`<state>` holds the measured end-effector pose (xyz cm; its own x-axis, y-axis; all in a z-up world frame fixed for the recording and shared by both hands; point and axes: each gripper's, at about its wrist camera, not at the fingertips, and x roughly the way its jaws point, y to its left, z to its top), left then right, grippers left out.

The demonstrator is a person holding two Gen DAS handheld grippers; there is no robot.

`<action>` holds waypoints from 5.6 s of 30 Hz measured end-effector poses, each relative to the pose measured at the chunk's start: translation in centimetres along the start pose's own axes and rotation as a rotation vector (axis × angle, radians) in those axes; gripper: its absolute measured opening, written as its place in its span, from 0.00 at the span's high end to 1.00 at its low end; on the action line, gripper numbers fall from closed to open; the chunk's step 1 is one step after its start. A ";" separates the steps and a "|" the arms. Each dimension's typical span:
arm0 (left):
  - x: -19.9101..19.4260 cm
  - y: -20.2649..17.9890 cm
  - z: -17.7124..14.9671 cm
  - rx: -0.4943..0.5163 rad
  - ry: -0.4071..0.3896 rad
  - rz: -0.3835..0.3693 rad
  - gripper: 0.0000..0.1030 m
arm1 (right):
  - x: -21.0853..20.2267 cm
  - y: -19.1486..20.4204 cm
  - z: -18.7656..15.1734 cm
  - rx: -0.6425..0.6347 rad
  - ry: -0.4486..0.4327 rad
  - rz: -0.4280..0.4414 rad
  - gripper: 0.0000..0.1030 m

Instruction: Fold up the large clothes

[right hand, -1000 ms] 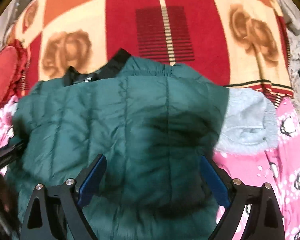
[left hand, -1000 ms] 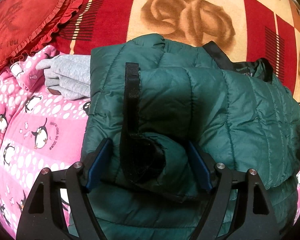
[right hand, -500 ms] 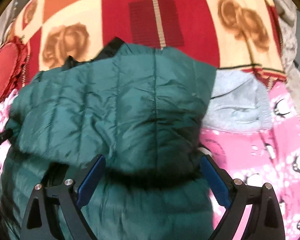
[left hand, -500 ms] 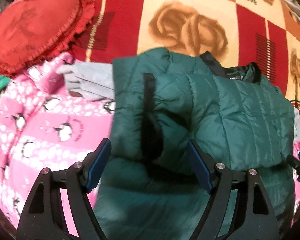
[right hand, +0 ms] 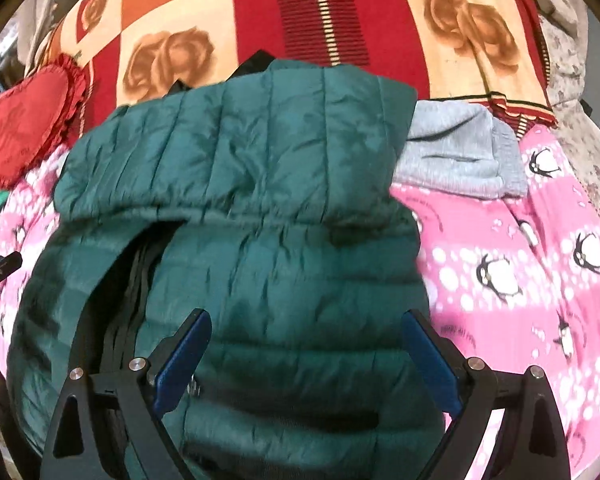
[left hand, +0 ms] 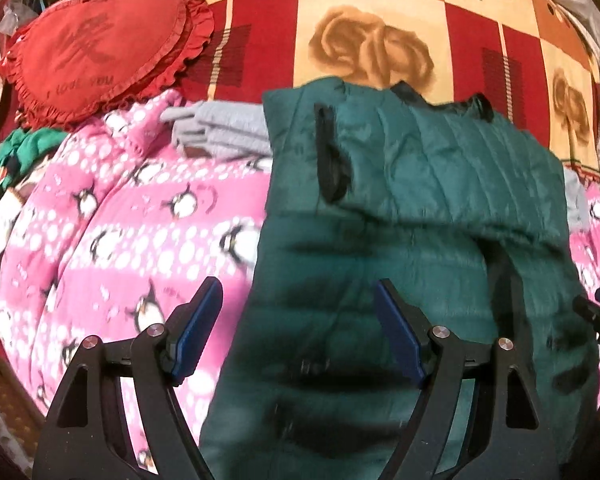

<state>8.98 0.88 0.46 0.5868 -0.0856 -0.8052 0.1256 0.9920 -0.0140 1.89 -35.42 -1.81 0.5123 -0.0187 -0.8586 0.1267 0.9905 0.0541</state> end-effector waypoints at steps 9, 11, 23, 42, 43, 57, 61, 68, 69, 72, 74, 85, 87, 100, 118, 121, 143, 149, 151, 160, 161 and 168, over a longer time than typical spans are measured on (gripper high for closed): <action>-2.0 -0.5 -5.0 0.015 -0.002 -0.022 0.24 | -2.9 1.8 -2.9 -0.024 -0.042 -0.004 0.09; -2.4 -0.6 -5.7 0.006 -0.003 -0.034 0.24 | -3.7 2.1 -3.2 -0.021 -0.060 0.002 0.09; -4.3 -2.3 -8.1 0.036 -0.042 -0.076 0.24 | -5.7 4.2 -4.7 -0.062 -0.094 -0.044 0.09; -4.2 -2.8 -9.0 0.048 -0.026 -0.065 0.24 | -5.9 3.1 -5.9 -0.040 -0.095 -0.049 0.09; -4.2 -2.8 -9.1 0.050 -0.026 -0.064 0.24 | -5.8 3.0 -5.9 -0.039 -0.091 -0.049 0.09; -4.9 -1.5 -9.5 0.025 -0.017 -0.081 0.24 | -6.6 0.9 -7.1 0.007 -0.075 -0.084 0.09; -5.2 -1.0 -9.6 0.015 -0.015 -0.102 0.24 | -6.9 0.7 -7.4 -0.001 -0.065 -0.095 0.09; -5.6 0.7 -9.9 -0.045 0.026 -0.165 0.24 | -8.6 -0.5 -8.1 0.029 -0.065 -0.046 0.09; -5.7 0.9 -9.9 -0.054 0.025 -0.171 0.24 | -8.8 -0.6 -8.3 0.038 -0.064 -0.044 0.09; -6.4 1.4 -10.0 -0.069 0.014 -0.181 0.24 | -9.2 -1.0 -8.4 0.057 -0.052 -0.036 0.09; -6.5 1.4 -10.0 -0.058 0.014 -0.171 0.24 | -9.3 -1.4 -8.7 0.068 -0.057 -0.023 0.09; -6.0 2.0 -10.5 -0.034 0.054 -0.045 0.24 | -6.3 -5.4 -10.7 0.121 0.050 0.034 0.09; -5.5 2.0 -10.4 -0.036 0.062 -0.034 0.24 | -5.9 -5.9 -11.1 0.129 0.065 0.025 0.09; -4.1 2.9 -10.5 -0.070 0.105 -0.036 0.24 | -5.3 -5.0 -11.0 0.062 0.095 0.038 0.09; -3.5 8.3 -12.3 -0.216 0.174 -0.204 0.24 | -4.9 -7.2 -13.8 0.056 0.185 0.099 0.08; -2.2 9.4 -13.5 -0.272 0.235 -0.242 0.24 | -4.3 -7.6 -14.4 0.077 0.212 0.151 0.08; -1.5 7.1 -15.6 -0.193 0.314 -0.346 0.20 | -4.5 -5.5 -15.6 -0.007 0.223 0.310 0.51; -2.9 6.7 -14.9 -0.161 0.289 -0.342 0.69 | -5.4 -5.4 -14.8 -0.042 0.187 0.328 0.74; -4.0 6.8 -14.3 -0.134 0.258 -0.323 0.82 | -6.4 -5.3 -13.7 -0.041 0.146 0.356 0.79; -9.0 6.6 -9.8 -0.076 0.062 -0.360 0.86 | -10.0 -3.9 -9.0 -0.064 -0.011 0.419 0.81; -9.3 6.6 -9.2 -0.080 0.042 -0.360 0.86 | -10.3 -3.9 -8.5 -0.064 -0.029 0.416 0.81; -10.4 6.9 -3.9 -0.130 -0.068 -0.387 0.86 | -11.5 -5.5 -3.2 -0.009 -0.171 0.380 0.81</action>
<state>0.61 8.98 6.41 0.5680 -0.4563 -0.6850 0.2479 0.8884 -0.3863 -7.43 -40.21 6.14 0.6550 0.3269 -0.6813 -0.1053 0.9323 0.3461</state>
